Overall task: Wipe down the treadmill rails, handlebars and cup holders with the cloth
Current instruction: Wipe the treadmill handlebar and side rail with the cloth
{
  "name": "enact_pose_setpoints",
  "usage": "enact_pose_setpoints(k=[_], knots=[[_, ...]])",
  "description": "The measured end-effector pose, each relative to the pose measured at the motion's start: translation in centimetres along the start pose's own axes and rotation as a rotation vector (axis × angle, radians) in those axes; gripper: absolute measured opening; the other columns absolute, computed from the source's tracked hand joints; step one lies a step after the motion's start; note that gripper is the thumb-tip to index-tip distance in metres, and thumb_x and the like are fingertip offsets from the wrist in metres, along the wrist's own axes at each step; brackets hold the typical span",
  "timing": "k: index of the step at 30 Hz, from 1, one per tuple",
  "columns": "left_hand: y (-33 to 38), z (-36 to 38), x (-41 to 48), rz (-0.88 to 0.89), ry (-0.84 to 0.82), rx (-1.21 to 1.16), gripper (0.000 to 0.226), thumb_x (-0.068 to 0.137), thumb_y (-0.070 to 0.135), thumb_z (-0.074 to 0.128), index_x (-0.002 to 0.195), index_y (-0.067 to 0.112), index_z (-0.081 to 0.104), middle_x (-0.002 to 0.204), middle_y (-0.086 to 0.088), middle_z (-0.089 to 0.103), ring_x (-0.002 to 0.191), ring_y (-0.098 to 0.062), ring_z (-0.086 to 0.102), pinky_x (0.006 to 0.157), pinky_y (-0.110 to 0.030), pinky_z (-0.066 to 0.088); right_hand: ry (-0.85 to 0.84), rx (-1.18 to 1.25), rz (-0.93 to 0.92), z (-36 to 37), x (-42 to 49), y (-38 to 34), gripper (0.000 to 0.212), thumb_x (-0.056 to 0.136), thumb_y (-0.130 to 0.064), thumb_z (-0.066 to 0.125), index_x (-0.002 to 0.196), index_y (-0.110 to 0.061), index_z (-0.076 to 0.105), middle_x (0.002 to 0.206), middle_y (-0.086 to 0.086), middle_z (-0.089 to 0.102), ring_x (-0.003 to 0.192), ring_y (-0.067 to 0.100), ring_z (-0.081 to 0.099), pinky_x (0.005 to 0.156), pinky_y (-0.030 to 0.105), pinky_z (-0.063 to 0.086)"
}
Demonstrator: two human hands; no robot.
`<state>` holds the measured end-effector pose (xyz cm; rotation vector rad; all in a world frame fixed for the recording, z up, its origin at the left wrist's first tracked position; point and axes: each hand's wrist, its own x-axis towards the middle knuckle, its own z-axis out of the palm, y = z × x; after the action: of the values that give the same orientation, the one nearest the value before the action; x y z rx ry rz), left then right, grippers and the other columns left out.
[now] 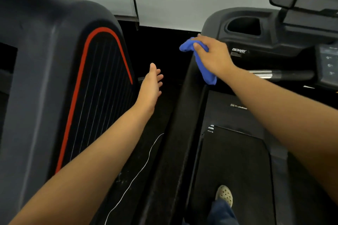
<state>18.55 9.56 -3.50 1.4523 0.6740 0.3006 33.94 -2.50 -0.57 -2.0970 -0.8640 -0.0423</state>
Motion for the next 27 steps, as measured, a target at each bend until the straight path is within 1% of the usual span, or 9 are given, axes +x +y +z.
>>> enact_pose_setpoints(k=[4,6,10,13,17,20,23,26,27], knots=[[-2.1,0.0,-1.0,0.092,-0.068,0.158,0.056,0.096,0.055,0.029,0.142,0.024,0.037,0.144,0.005,0.043,0.132,-0.01,0.04,0.113,-0.04,0.03,-0.404,-0.436,-0.011,1.9,3.5,0.3,0.03,0.096,-0.031,0.044,0.116,-0.021,0.064,0.122,0.004,0.063,0.123,0.025,0.049,0.109,0.033,0.025],[-3.1,0.2,-1.8,0.031,-0.137,0.141,0.057,0.094,0.056,0.036,0.141,0.024,0.038,0.143,0.008,0.043,0.131,-0.008,0.039,0.114,-0.039,0.029,-0.453,-0.602,-0.009,3.0,3.7,0.3,0.029,0.092,-0.033,0.044,0.103,-0.02,0.069,0.112,0.005,0.066,0.113,0.028,0.053,0.11,0.043,0.019],[-4.5,1.2,-4.2,-0.081,-0.244,0.105,0.077,0.076,0.072,0.046,0.141,0.032,0.039,0.14,0.012,0.047,0.127,-0.006,0.045,0.112,-0.035,0.032,-0.411,-0.618,-0.003,3.4,3.4,-0.2,0.025,0.087,-0.028,0.048,0.085,-0.018,0.071,0.095,0.004,0.07,0.097,0.025,0.06,0.092,0.037,0.041],[-4.6,1.1,-4.9,-0.133,-0.219,-0.018,0.055,0.091,0.057,0.043,0.139,0.029,0.043,0.135,0.013,0.05,0.125,-0.007,0.048,0.111,-0.034,0.034,-0.382,-0.599,0.0,3.8,2.7,-0.2,0.021,0.082,-0.026,0.052,0.082,-0.018,0.071,0.087,0.004,0.07,0.088,0.024,0.062,0.077,0.034,0.047],[-4.9,0.9,-5.1,-0.197,-0.148,-0.092,0.042,0.093,0.055,0.04,0.123,0.03,0.056,0.109,0.015,0.061,0.106,-0.004,0.057,0.103,-0.033,0.04,-0.337,-0.538,-0.033,3.9,0.4,-1.1,0.022,0.084,-0.027,0.052,0.083,-0.019,0.072,0.087,0.003,0.07,0.086,0.023,0.061,0.077,0.034,0.046],[-5.3,0.8,-5.0,-0.237,-0.073,-0.142,0.056,0.094,0.055,0.039,0.137,0.02,0.044,0.128,0.005,0.057,0.118,-0.012,0.054,0.107,-0.039,0.038,-0.27,-0.453,-0.073,3.7,-2.2,-1.7,0.023,0.087,-0.028,0.052,0.085,-0.019,0.073,0.09,0.002,0.07,0.091,0.023,0.061,0.08,0.033,0.046],[-5.6,0.6,-5.0,-0.218,0.037,-0.197,0.055,0.097,0.047,0.037,0.142,0.015,0.036,0.142,-0.001,0.045,0.128,-0.016,0.045,0.11,-0.037,0.034,-0.212,-0.386,-0.122,3.7,-5.3,-2.1,0.019,0.084,-0.027,0.055,0.08,-0.021,0.072,0.087,-0.001,0.07,0.091,0.021,0.06,0.076,0.028,0.041],[-5.7,0.3,-5.2,-0.058,0.149,-0.121,0.051,0.097,0.045,0.037,0.142,0.022,0.036,0.144,0.003,0.043,0.131,-0.011,0.04,0.11,-0.032,0.032,-0.198,-0.318,-0.199,3.7,-8.8,-3.0,0.024,0.079,-0.03,0.05,0.071,-0.021,0.07,0.078,-0.001,0.068,0.084,0.024,0.062,0.074,0.03,0.04],[-5.4,0.3,-5.5,0.032,0.162,-0.085,0.047,0.098,0.044,0.037,0.141,0.024,0.039,0.141,0.006,0.046,0.129,-0.007,0.042,0.108,-0.025,0.033,-0.192,-0.319,-0.227,3.7,-10.0,-3.3,0.027,0.078,-0.032,0.047,0.07,-0.02,0.07,0.077,-0.001,0.068,0.084,0.024,0.063,0.075,0.031,0.039]])
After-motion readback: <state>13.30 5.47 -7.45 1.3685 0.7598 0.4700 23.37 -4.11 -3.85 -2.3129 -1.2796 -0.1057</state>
